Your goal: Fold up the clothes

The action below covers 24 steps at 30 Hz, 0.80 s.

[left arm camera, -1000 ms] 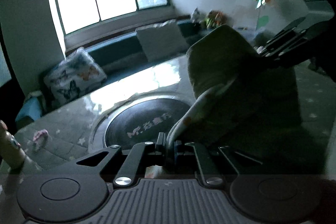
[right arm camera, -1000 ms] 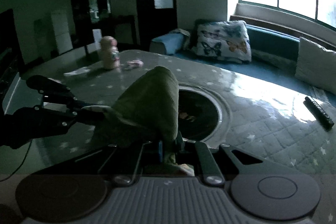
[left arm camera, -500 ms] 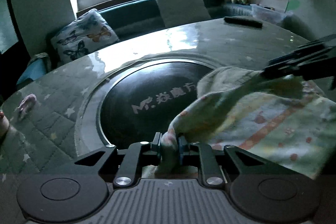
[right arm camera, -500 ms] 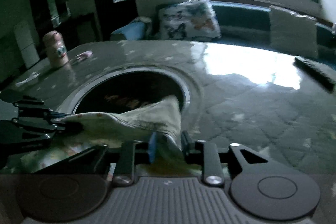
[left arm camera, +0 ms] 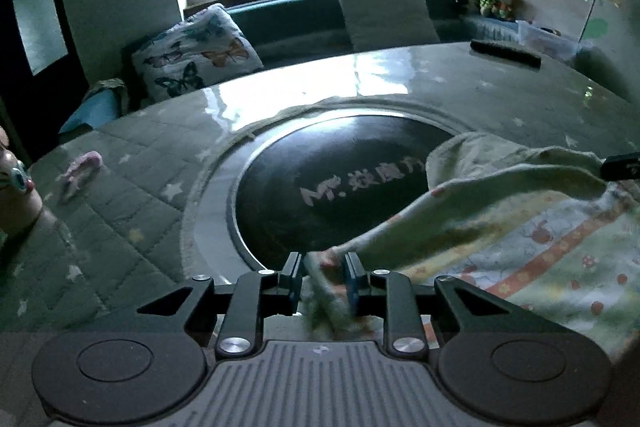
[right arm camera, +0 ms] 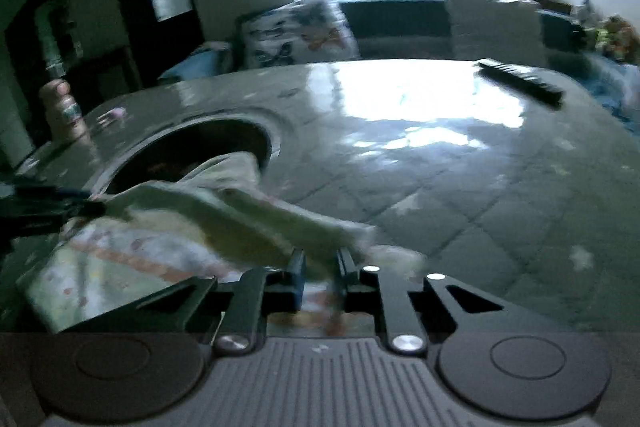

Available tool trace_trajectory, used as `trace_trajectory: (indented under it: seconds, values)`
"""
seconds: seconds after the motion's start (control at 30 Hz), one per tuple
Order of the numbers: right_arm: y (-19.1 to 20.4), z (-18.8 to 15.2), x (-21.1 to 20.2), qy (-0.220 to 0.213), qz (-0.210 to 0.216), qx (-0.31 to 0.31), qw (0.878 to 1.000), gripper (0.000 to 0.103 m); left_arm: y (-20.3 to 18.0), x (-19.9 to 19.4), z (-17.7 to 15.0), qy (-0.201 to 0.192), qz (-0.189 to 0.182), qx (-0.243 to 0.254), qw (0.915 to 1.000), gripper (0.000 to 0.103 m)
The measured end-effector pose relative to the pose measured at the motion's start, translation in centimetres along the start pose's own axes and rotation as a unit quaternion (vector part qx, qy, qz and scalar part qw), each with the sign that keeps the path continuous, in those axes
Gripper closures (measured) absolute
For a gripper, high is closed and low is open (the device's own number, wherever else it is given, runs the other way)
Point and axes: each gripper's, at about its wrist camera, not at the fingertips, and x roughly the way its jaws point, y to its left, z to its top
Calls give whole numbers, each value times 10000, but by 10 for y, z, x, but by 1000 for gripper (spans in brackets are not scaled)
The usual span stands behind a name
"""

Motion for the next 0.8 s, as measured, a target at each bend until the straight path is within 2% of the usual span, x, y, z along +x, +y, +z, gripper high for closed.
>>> trace_trajectory:
  seconds: [0.13,0.33,0.6,0.8]
  values:
    - [2,9,-6,-127,119,3,9998,87,-2,-9,8,-137,20,-33,9999,77]
    - [35,22,13,-4,728,-275,9970,88,-28,-13,21,-250,-425,114,9987,77]
    - [39,34,54,305,635,-214,9973,88,-54,13,34,-31,-920,170,9956,77]
    - [41,36,41,163,664,-351,9970,87,-59,29,41,90,-1050,112,9944,77]
